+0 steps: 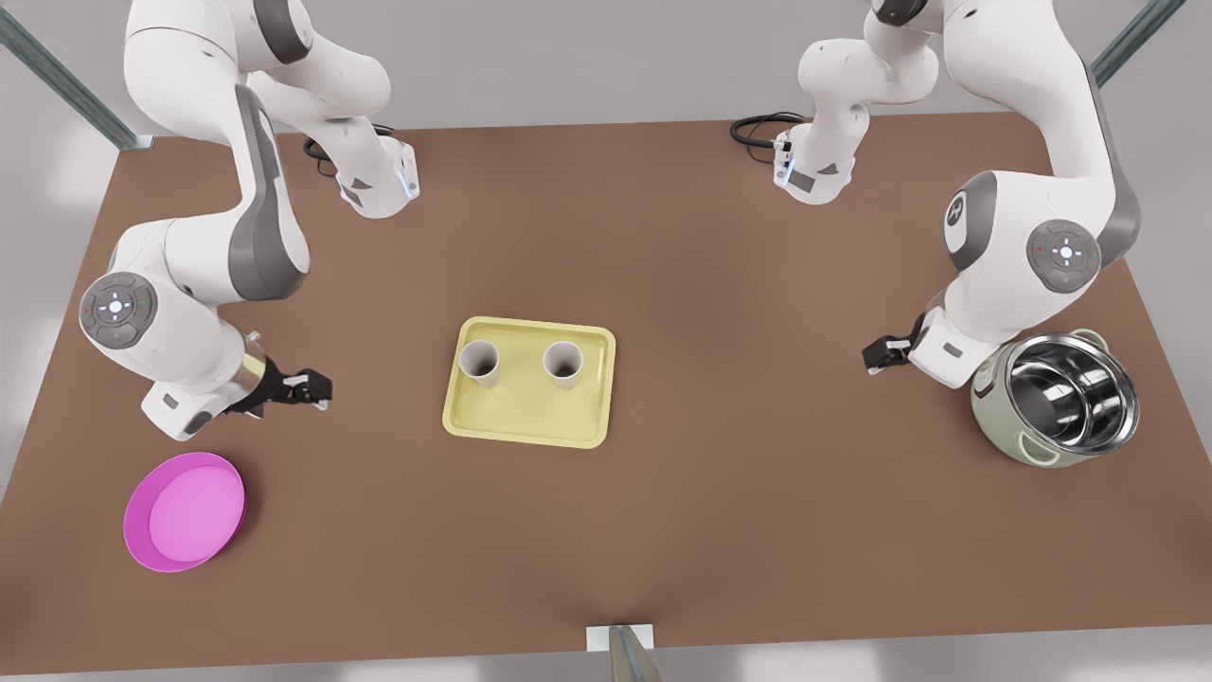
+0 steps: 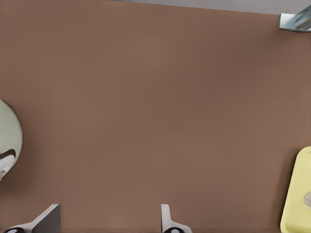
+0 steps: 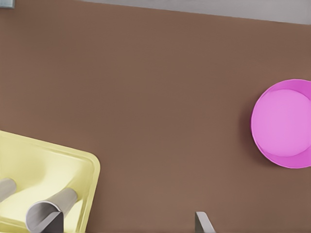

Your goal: Use the left arm to pick up the white IKEA cup from the tray and place it on the middle-left position; use the right arm to pick up the white IKEA cup from the tray and place it on the middle-right position

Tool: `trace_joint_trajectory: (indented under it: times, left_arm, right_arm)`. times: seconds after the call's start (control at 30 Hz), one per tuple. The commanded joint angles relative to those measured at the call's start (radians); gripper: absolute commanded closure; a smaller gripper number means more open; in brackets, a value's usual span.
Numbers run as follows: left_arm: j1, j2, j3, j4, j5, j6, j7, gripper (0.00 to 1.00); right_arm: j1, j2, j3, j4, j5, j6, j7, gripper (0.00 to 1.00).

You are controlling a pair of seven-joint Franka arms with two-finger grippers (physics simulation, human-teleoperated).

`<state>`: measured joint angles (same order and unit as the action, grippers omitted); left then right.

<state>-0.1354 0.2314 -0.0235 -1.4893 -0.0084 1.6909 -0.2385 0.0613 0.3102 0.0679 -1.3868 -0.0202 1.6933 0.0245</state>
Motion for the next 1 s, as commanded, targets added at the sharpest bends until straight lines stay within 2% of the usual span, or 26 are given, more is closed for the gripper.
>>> trace_joint_trajectory:
  times: [0.0,0.1,0.17,0.23,0.3,0.37,0.43,0.5,0.53,0.6,0.67,0.77,0.83,0.97]
  left_arm:
    - [-0.001,0.000,-0.001,0.000,0.002,-0.011,-0.018,0.00]
    - [-0.007,0.028,-0.004,-0.008,-0.002,0.007,-0.010,0.00]
    - [-0.174,0.048,-0.010,0.021,0.022,0.013,-0.068,0.00]
    - [-0.346,0.086,-0.010,0.076,0.025,0.044,-0.223,0.00]
    - [-0.435,0.100,-0.009,0.067,0.039,0.059,-0.366,0.00]
    - [-0.526,0.187,-0.009,0.066,0.062,0.144,-0.577,0.00]
    - [-0.524,0.243,-0.010,0.075,-0.001,0.188,-0.594,0.00]
    - [-0.521,0.279,-0.010,0.076,0.005,0.211,-0.590,0.00]
    - [-0.521,0.295,-0.010,0.080,0.002,0.274,-0.594,0.00]
    - [-0.532,0.318,-0.012,0.078,0.001,0.297,-0.599,0.00]
    - [-0.593,0.353,-0.013,0.099,0.001,0.394,-0.708,0.00]
    - [-0.622,0.368,-0.013,0.101,0.002,0.395,-0.722,0.00]
    - [-0.641,0.397,-0.013,0.099,0.004,0.408,-0.728,0.00]
    - [-0.650,0.457,-0.012,0.092,0.018,0.471,-0.723,0.00]
  right_arm:
    - [0.000,0.000,0.000,0.000,0.000,0.006,-0.011,0.00]
    - [0.061,0.010,0.020,0.000,0.003,0.005,-0.009,0.00]
    - [0.143,0.010,0.026,0.002,0.003,0.008,-0.028,0.00]
    - [0.163,0.012,0.029,-0.003,0.017,0.017,-0.173,0.00]
    - [0.166,0.015,0.032,-0.026,0.072,0.026,-0.049,0.02]
    - [0.256,0.036,0.035,-0.121,0.074,0.183,0.017,0.02]
    - [0.339,0.050,0.036,-0.124,0.068,0.194,0.098,0.02]
    - [0.354,0.064,0.036,-0.155,0.066,0.230,0.098,0.03]
    - [0.371,0.049,0.036,-0.219,0.066,0.293,0.101,0.03]
    - [0.365,0.013,0.033,-0.270,0.065,0.301,0.089,0.03]
    - [0.356,-0.049,0.006,-0.371,0.066,0.344,0.032,0.03]
    - [0.354,-0.109,-0.019,-0.477,0.066,0.398,0.014,0.03]
    - [0.356,-0.106,-0.026,-0.554,0.066,0.513,0.012,0.03]
    - [0.354,-0.062,-0.051,-0.560,0.072,0.526,-0.005,0.03]
